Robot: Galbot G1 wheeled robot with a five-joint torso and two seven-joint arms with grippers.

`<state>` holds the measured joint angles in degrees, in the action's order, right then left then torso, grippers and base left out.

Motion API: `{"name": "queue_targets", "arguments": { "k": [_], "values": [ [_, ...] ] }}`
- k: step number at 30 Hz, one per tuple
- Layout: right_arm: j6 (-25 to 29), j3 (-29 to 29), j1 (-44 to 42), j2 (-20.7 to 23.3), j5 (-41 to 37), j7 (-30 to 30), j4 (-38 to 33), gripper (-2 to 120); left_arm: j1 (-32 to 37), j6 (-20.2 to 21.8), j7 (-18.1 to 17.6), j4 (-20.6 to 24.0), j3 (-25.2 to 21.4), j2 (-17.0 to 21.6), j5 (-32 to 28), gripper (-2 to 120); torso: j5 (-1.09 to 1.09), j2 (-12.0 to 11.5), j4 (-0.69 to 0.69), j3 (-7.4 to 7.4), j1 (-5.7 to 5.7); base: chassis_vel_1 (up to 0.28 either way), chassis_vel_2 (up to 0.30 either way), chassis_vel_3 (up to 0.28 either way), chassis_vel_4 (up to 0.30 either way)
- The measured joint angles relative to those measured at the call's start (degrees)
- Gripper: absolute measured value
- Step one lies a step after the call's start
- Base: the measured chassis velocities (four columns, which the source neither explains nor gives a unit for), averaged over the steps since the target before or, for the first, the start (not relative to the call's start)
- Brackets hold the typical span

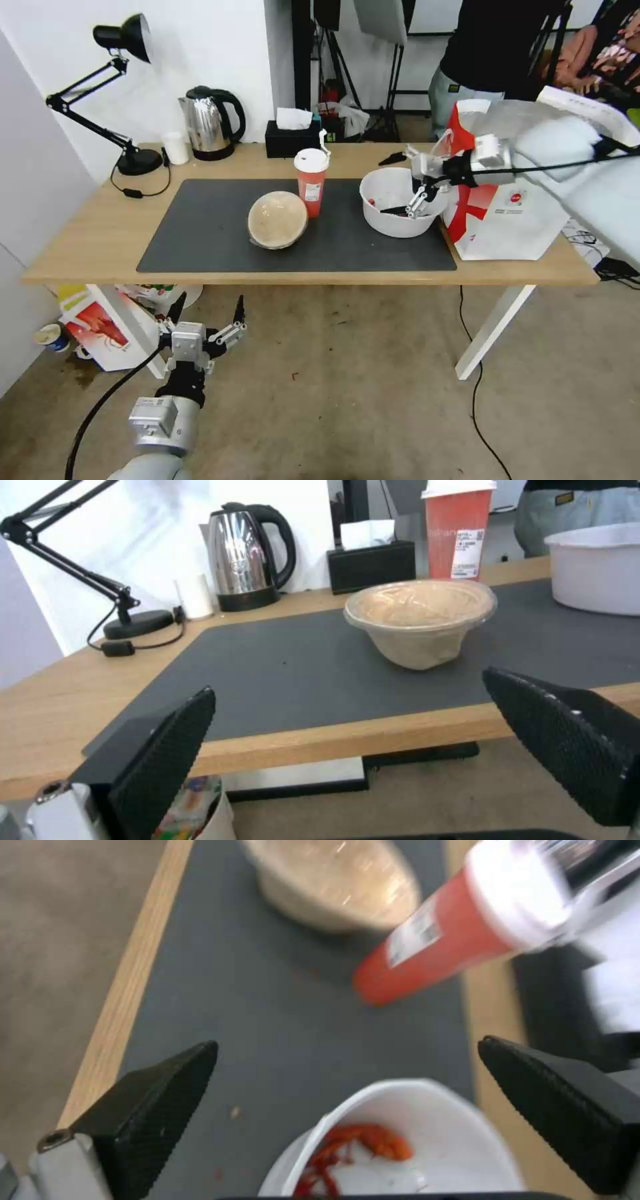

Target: Pick up the trash from the table and place it into the takeout bag.

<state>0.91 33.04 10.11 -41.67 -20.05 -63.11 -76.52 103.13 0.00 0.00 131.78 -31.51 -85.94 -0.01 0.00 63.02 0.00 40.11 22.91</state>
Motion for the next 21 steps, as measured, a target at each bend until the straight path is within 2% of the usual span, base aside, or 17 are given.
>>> {"name": "queue_targets", "arguments": {
  "k": [1, 5, 6, 8, 10, 21],
  "values": [
    [0.03, 1.18, 1.24, -1.37, 0.77, -2.02, 2.18, 100, 0.0, 0.0, 0.0, 0.0, 0.0, 0.0, 0.0, 100, -0.01, 0.0, 0.02, 0.0, 0.01, 0.0, 0.0, 0.0, 0.0],
    [0.49, 1.64, 1.6, -2.39, 2.39, -5.28, 4.74, 100, -0.01, 0.0, 0.0, 0.0, 0.01, -0.01, 0.0, 100, -0.05, 0.0, 0.05, -0.01, 0.0, 0.0, 0.0, 0.0, 0.0],
    [0.73, 1.66, 1.09, -2.53, 3.57, -7.32, 6.82, 100, 0.01, 0.0, -0.01, 0.0, -0.01, 0.01, 0.0, 100, 0.06, 0.0, -0.06, 0.01, 0.0, 0.0, 0.0, 0.0, 0.0],
    [0.79, 1.64, 0.92, -2.54, 3.77, -7.69, 7.31, 100, 0.0, -0.01, -0.01, 0.0, 0.0, 0.0, 0.0, 100, 0.09, 0.0, -0.05, 0.01, 0.01, 0.0, 0.0, 0.0, 0.0],
    [0.8, 1.43, 0.59, -2.29, 3.84, -8.03, 8.0, 100, 0.0, 0.0, 0.0, 0.0, 0.0, 0.0, 0.0, 100, -0.03, 0.0, -0.03, 0.0, 0.01, 0.0, 0.0, 0.0, 0.0],
    [-1.99, 1.21, -1.74, -2.11, -1.79, -5.97, 10.3, 100, 0.0, 0.0, 0.0, 0.0, 0.0, 0.0, 0.0, 100, 0.02, 0.0, 0.0, 0.0, 0.01, 0.0, 0.0, 0.0, 0.0]
  ]
}}
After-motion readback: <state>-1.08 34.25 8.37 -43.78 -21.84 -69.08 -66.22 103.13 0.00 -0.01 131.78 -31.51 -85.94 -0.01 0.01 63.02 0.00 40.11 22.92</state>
